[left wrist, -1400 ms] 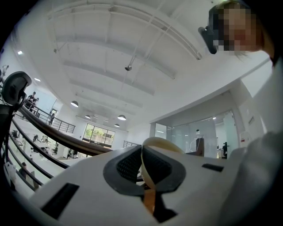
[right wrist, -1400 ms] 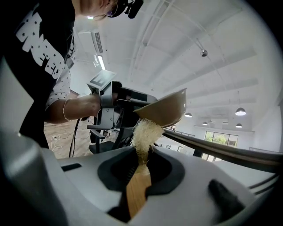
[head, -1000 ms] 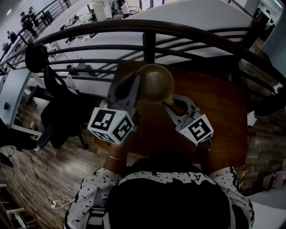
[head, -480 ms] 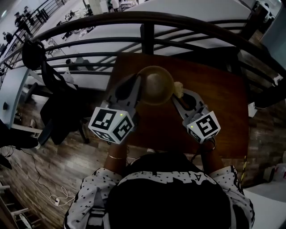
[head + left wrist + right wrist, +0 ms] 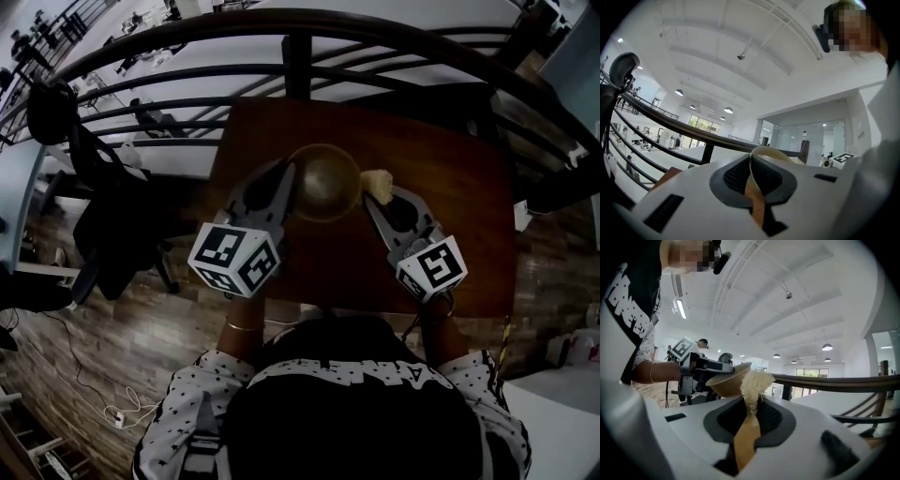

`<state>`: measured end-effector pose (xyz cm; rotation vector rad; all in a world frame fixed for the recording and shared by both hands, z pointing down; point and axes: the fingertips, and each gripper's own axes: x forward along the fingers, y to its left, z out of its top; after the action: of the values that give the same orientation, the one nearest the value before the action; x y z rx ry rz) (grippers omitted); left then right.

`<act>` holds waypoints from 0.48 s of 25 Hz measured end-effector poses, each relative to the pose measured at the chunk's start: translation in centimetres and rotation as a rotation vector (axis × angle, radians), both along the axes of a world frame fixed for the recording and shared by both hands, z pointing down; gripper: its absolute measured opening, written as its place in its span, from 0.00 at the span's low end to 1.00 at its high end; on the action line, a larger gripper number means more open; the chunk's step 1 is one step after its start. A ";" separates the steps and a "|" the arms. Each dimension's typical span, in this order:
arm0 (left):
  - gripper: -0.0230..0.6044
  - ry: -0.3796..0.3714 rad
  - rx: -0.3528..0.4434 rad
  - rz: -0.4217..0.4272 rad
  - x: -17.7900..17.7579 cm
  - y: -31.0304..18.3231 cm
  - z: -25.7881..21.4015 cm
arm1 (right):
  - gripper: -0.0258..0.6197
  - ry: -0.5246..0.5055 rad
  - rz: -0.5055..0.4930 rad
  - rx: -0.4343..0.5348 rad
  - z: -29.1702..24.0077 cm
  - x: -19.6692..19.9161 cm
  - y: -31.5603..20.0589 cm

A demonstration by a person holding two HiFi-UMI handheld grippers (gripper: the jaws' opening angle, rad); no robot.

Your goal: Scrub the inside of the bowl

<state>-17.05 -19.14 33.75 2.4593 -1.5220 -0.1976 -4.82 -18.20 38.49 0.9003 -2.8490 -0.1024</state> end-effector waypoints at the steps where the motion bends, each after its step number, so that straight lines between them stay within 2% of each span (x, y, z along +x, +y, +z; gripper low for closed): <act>1: 0.07 0.001 -0.006 0.003 0.2 -0.3 0.3 | 0.13 0.000 0.008 -0.006 0.1 0.3 -0.1; 12: 0.07 -0.007 -0.082 0.052 3.9 -4.4 3.7 | 0.13 -0.048 0.076 -0.039 0.4 4.2 -3.8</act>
<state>-13.13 -23.55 37.46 2.4339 -1.4373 -0.1152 -0.62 -22.00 38.85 1.0144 -2.8458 -0.0162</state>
